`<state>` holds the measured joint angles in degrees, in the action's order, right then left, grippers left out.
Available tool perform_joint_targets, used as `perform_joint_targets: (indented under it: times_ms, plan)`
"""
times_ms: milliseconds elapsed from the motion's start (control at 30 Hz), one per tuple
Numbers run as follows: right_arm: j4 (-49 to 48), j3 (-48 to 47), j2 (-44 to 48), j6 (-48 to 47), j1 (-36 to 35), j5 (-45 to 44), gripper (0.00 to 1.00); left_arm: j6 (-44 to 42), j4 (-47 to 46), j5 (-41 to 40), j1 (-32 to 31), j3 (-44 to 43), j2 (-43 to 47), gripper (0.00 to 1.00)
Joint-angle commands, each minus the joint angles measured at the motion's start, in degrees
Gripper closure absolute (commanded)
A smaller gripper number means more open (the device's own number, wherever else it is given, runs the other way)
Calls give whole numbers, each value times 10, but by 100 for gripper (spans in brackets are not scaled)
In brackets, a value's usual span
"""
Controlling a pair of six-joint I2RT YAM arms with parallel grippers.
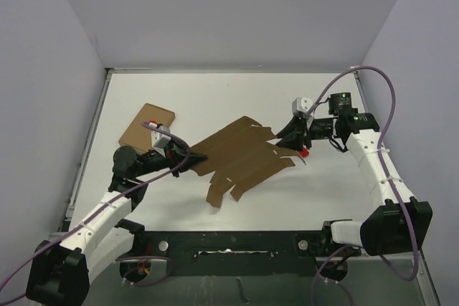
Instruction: Fold the paper box
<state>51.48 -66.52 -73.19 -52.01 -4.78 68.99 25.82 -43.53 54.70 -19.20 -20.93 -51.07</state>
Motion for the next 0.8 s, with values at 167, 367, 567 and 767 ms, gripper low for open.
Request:
perform_joint_targets:
  times_ms: [167, 367, 567, 767]
  plan:
    - [41, -5, 1, -78, -15, 57, 63, 6, -43, 8, -4, -15, 0, 100]
    - [-61, 17, -9, 31, -26, 14, 61, 23, -68, 24, -6, -15, -9, 100]
    - [-78, 35, -11, 15, -43, 40, 60, 53, -115, 41, -8, -14, -33, 100]
    - [-65, 46, -11, -31, -56, 75, 63, 74, -154, 46, -12, -11, -49, 100]
